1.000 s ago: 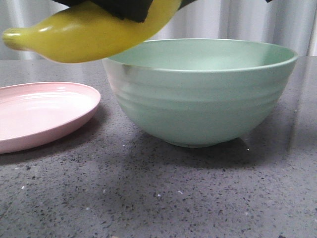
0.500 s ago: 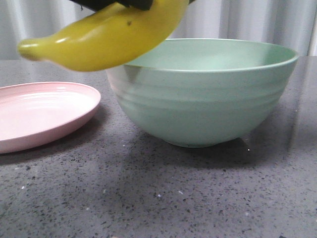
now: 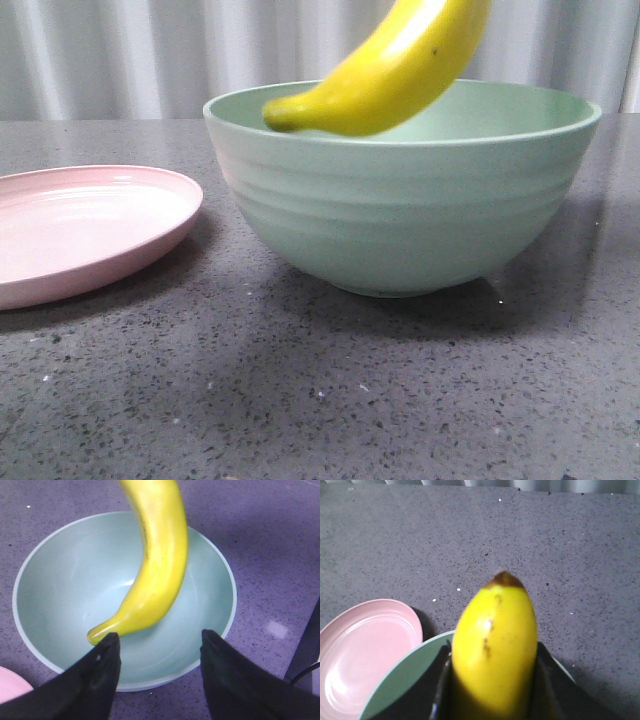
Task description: Transfer banana from pink plate to green bowl
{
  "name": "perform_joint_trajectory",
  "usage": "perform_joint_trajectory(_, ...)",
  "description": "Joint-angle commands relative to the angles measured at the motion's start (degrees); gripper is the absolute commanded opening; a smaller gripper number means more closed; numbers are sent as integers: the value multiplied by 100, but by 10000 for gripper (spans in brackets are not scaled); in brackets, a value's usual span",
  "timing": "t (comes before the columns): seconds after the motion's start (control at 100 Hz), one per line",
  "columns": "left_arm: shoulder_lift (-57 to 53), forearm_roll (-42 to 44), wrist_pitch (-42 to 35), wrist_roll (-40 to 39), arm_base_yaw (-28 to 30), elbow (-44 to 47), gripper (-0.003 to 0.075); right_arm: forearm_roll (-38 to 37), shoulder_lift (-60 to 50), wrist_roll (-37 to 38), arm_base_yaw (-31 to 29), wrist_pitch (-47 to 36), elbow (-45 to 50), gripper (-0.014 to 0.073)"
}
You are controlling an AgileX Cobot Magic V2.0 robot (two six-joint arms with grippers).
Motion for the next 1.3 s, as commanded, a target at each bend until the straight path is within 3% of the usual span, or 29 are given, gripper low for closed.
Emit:
perform_joint_trajectory(0.0,-122,-52,-388,-8,-26,-200,337,-109,36,-60,-31,-429,-209,-71)
perform_joint_trajectory(0.16,-122,-52,-388,-8,-26,-200,337,-109,352,-60,-31,-381,-209,-33)
perform_joint_trajectory(0.38,-122,-52,-388,-8,-26,-200,337,-112,488,-60,-31,-259,-209,304)
perform_joint_trajectory(0.5,-122,-52,-388,-8,-26,-200,337,-132,488,-60,-31,-259,-209,367)
perform_joint_trajectory(0.85,-122,-52,-412,-8,-26,-200,337,-680,140,-60,-31,-156,-295,366)
perform_joint_trajectory(1.0,-122,-52,-412,-8,-26,-200,330,-812,-218,-60,-31,266,-295,347)
perform_joint_trajectory(1.07,-122,-63,-412,-8,-26,-200,286,-843,-384,-60,-31,485,-295,274)
perform_joint_trajectory(1.29,-336,-75,-412,-8,-26,-200,-4,-1006,-1002,-60,-31,680,-217,-74)
